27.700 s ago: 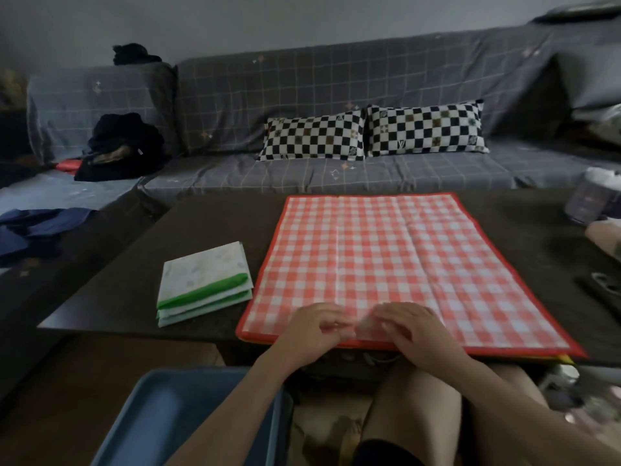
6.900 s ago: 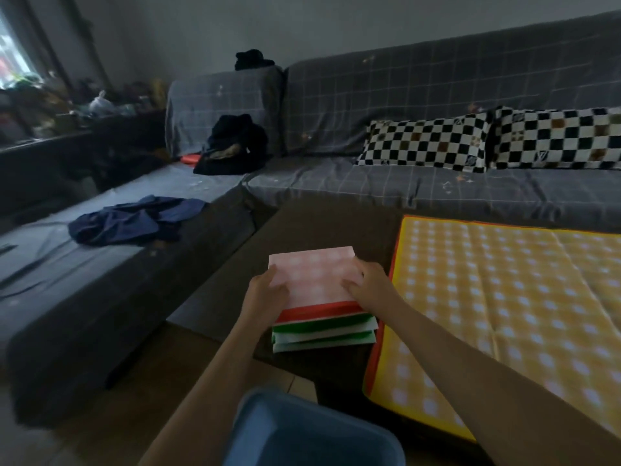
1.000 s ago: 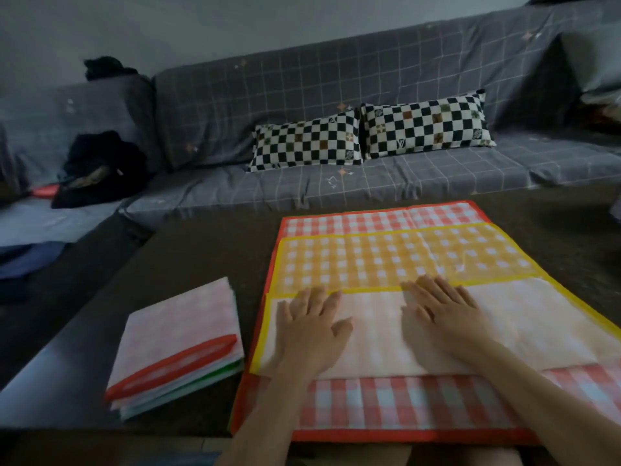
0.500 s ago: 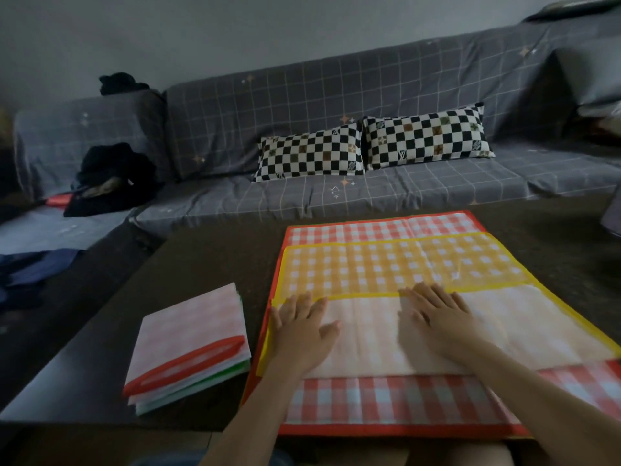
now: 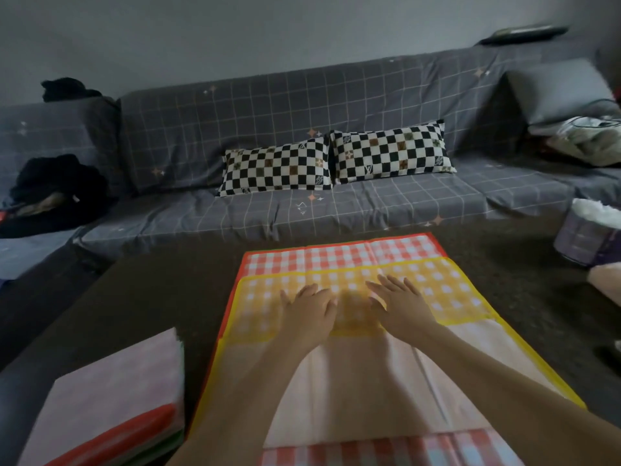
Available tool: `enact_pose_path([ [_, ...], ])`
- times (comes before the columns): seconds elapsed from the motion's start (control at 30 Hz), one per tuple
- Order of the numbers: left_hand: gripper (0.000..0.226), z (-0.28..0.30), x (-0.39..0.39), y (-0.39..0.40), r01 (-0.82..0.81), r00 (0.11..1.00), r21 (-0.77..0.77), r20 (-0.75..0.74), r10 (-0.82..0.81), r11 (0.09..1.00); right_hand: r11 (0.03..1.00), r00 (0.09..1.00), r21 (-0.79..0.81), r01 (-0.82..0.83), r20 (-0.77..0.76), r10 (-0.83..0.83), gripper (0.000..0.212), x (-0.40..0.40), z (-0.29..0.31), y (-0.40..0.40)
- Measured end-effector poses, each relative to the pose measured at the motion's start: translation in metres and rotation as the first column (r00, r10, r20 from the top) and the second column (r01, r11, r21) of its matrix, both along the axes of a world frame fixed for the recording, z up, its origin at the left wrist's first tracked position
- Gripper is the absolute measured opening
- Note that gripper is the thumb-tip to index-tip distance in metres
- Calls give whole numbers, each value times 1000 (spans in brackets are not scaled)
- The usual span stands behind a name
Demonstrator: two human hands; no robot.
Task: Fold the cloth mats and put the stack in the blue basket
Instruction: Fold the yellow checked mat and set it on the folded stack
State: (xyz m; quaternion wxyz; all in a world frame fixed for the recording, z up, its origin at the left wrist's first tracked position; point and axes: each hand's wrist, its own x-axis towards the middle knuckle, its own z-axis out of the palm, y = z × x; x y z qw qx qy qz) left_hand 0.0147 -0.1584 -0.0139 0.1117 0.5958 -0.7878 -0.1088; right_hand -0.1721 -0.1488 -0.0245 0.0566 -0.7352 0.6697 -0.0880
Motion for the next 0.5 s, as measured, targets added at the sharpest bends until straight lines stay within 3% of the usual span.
enact_pose_path([
  [0.17,39,-16,-19,-60,-13,1000,-52,-28,12,999,1000,999,18,11,-35,-10,49,-17,-13,-53],
  [0.33,45,-40,-17,-105,-68,997,-15,-26,67,998,999,999,6,47,27,-47,48,-33,-31,-93],
  [0.5,38,-49,-14,-119,-93,996,-170,-3,94,981,992,994,-68,102,36,-99,42,-33,-32,-107],
])
